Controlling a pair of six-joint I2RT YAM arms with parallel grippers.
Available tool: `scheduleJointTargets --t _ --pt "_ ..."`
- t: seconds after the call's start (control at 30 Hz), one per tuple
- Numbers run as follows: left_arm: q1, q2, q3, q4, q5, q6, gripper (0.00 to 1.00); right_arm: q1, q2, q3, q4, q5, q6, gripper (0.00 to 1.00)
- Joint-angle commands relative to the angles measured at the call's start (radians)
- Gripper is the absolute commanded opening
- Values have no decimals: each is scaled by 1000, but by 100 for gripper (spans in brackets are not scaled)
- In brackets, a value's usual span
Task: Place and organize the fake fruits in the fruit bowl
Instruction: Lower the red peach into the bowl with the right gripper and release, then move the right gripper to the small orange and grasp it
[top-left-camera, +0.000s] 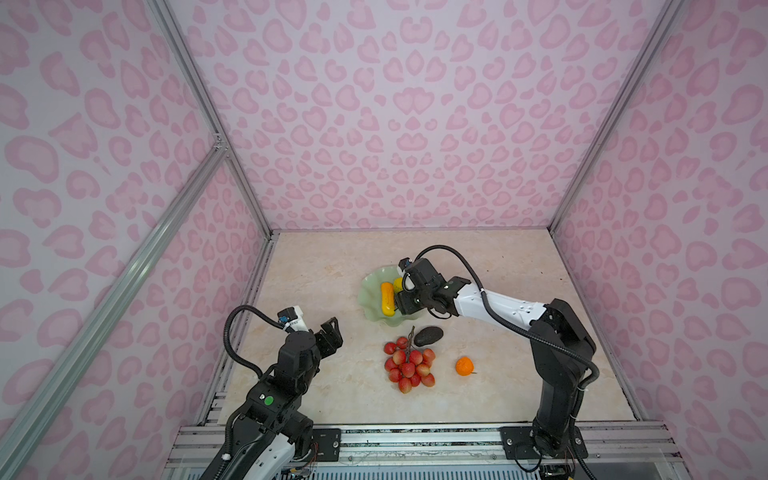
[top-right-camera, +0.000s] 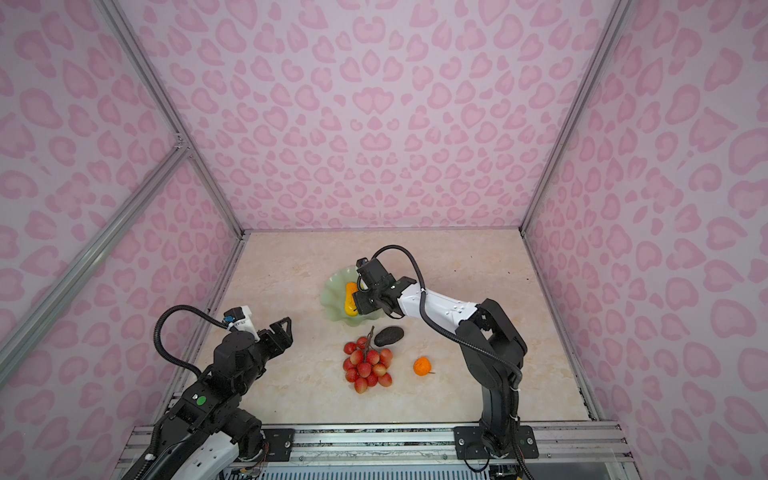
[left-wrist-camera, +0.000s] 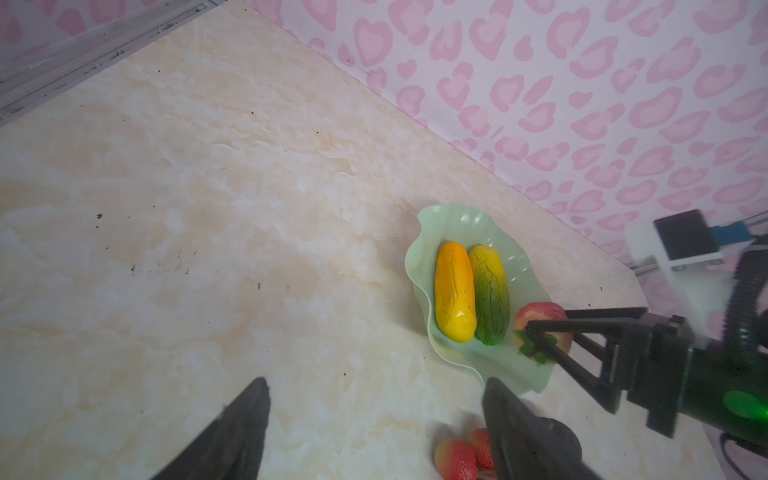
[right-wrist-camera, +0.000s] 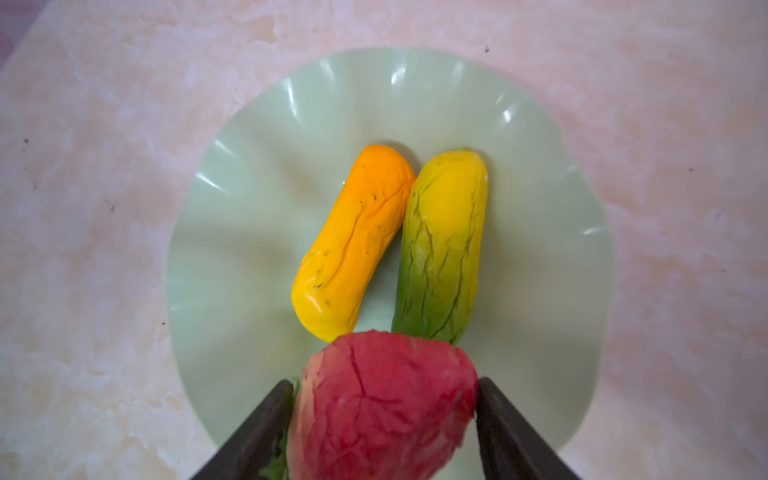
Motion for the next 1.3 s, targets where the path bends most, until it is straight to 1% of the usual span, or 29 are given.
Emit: scheduleJointTargets --t 0.0,0.1,0.17,0.27,0.4,0.5,0.63,0.67,0.77,0.87,1.0,1.13,1.23,1.27 --pt "1 31 26 40 10 32 81 -8 -84 -50 -22 64 4 71" --pt "1 65 32 55 11 38 82 -15 -186 -130 -40 80 1 75" --pt "1 80 27 75 16 40 81 -19 -237 -166 -58 83 4 75" --pt "1 96 20 99 21 39 81 -21 -265 -220 -21 76 18 73" --pt "1 102 27 104 33 42 81 -23 -279 -223 -89 53 45 73" --pt "1 94 17 122 39 36 81 -24 -356 -320 -124 61 104 74" --pt "1 100 8 139 38 30 81 -17 -465 -484 -170 30 218 74" --pt "1 103 9 139 40 32 81 -8 -492 -516 -193 39 245 74" --pt "1 110 17 136 46 37 81 26 -559 -591 -251 79 300 74" --pt "1 107 16 139 49 38 82 35 -608 -651 -273 60 348 74" --pt "1 107 16 137 54 34 81 55 -647 -717 -269 36 391 73" --pt "0 107 13 143 63 26 81 63 -636 -776 -211 -18 405 71" --pt "1 108 15 141 67 24 81 64 -615 -791 -166 -35 407 65" --pt "1 108 17 137 67 24 81 65 -611 -792 -157 -35 404 62"
